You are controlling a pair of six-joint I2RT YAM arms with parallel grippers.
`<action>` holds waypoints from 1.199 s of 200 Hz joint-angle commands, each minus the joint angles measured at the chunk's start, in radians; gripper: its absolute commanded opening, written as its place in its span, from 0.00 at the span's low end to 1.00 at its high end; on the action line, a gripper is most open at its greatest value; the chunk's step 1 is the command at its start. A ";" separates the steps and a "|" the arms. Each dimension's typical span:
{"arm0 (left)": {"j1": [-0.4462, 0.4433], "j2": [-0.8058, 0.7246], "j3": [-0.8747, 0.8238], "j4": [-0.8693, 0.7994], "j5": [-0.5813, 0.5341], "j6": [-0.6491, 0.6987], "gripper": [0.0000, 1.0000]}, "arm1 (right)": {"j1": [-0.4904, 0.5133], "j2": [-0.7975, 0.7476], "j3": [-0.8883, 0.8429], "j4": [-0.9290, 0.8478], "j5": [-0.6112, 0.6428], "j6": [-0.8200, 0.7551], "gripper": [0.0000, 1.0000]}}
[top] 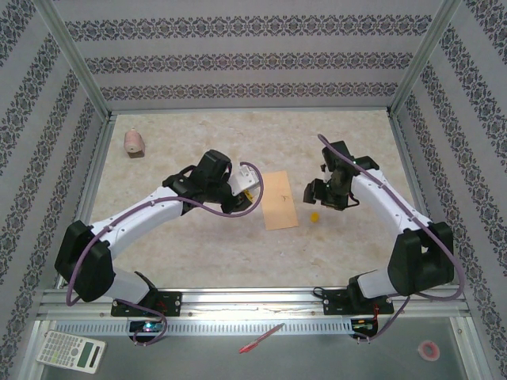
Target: Place the letter into the envelope and seal it
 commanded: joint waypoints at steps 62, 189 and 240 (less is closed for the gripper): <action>-0.015 0.061 0.010 -0.097 0.015 -0.108 0.01 | -0.033 0.062 -0.079 0.050 -0.005 -0.022 0.54; -0.016 0.086 0.027 -0.127 0.057 -0.128 0.00 | -0.034 0.168 -0.084 0.100 -0.006 -0.047 0.49; -0.016 0.096 0.037 -0.135 0.055 -0.124 0.00 | -0.022 0.183 -0.083 0.099 0.013 -0.049 0.49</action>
